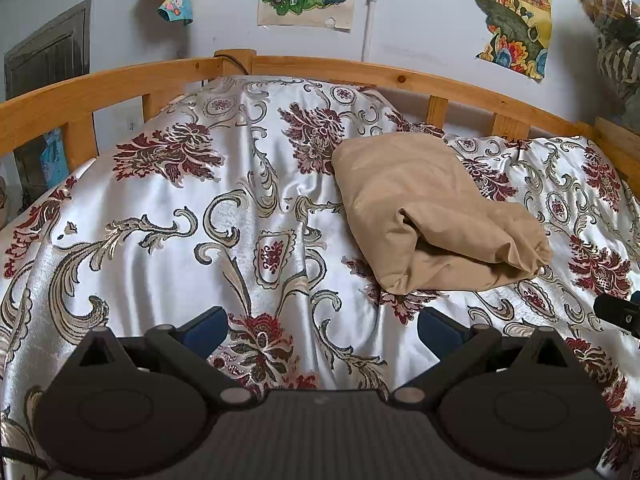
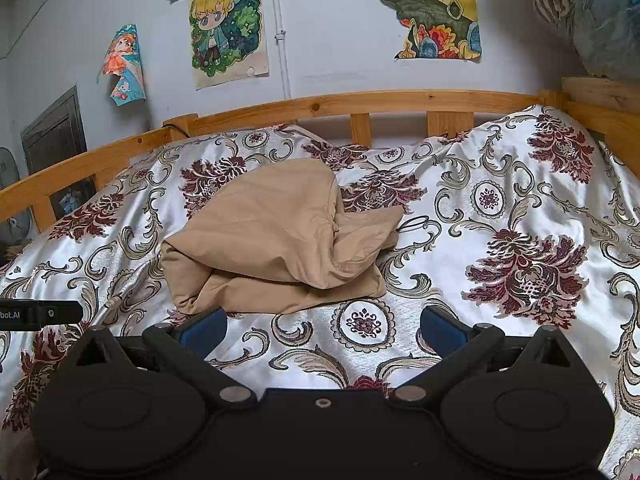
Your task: Fold large clothes
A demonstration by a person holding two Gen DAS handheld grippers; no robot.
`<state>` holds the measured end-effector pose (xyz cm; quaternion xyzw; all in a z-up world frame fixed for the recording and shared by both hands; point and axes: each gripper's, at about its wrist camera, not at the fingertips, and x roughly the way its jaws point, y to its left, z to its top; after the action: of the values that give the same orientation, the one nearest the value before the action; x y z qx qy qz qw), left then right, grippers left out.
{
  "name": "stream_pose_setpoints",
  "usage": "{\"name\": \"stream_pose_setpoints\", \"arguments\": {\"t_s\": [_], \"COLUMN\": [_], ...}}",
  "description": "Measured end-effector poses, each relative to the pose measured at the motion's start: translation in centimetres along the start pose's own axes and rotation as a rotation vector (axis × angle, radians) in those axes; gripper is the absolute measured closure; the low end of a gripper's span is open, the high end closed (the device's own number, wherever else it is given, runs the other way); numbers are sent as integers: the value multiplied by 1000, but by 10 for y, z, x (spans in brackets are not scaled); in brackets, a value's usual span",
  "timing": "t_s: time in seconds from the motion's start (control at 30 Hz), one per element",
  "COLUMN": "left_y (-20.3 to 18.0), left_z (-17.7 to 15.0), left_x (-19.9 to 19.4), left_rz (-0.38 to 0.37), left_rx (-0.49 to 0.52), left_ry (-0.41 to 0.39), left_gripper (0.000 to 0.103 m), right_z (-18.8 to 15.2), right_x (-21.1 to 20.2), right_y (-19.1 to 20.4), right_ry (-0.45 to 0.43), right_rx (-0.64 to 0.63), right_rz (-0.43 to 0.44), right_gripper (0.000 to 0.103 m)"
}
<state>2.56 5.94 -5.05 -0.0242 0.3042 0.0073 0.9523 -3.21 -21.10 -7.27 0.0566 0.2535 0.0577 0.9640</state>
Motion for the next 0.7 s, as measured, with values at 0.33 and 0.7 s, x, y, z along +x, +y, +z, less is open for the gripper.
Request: {"name": "stream_pose_setpoints", "arguments": {"t_s": [0.33, 0.7], "left_y": [-2, -9], "left_z": [2, 4], "left_x": [-2, -4], "left_rz": [-12, 31], "left_rx": [-25, -11], "left_ry": [10, -11], "left_gripper": [1, 1], "right_z": [0, 0], "right_x": [0, 0], "right_y": [0, 0], "right_ry": [1, 2], "right_rx": [0, 0], "right_rz": [0, -1], "right_gripper": [1, 1]}}
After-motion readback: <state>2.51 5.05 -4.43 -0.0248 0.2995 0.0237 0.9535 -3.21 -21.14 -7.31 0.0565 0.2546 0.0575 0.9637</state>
